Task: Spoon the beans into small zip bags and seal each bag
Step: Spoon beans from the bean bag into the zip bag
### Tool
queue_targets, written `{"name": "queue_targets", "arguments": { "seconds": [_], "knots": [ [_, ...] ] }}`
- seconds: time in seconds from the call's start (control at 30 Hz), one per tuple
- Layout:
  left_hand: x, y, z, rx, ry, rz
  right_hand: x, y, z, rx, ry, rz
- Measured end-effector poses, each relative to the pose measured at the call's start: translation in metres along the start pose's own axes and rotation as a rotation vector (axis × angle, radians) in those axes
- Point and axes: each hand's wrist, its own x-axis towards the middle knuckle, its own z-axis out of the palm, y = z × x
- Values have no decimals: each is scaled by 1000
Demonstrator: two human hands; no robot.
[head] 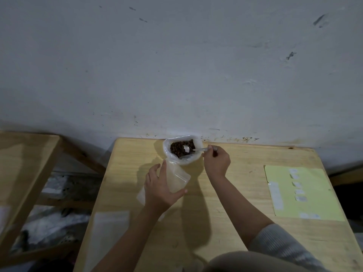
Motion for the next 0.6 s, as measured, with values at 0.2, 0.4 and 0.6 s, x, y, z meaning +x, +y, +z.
{"name": "queue_targets", "arguments": {
  "seconds": [0.2,0.4,0.6],
  "knots": [
    [-1,-1,0,22,0,9,3,3,4,200,45,294],
    [-3,-6,2,42,5,9,5,1,-4,341,69,435],
    [-5,-5,-2,40,-3,-11,6,-5,-19,422,53,429]
  ]
}}
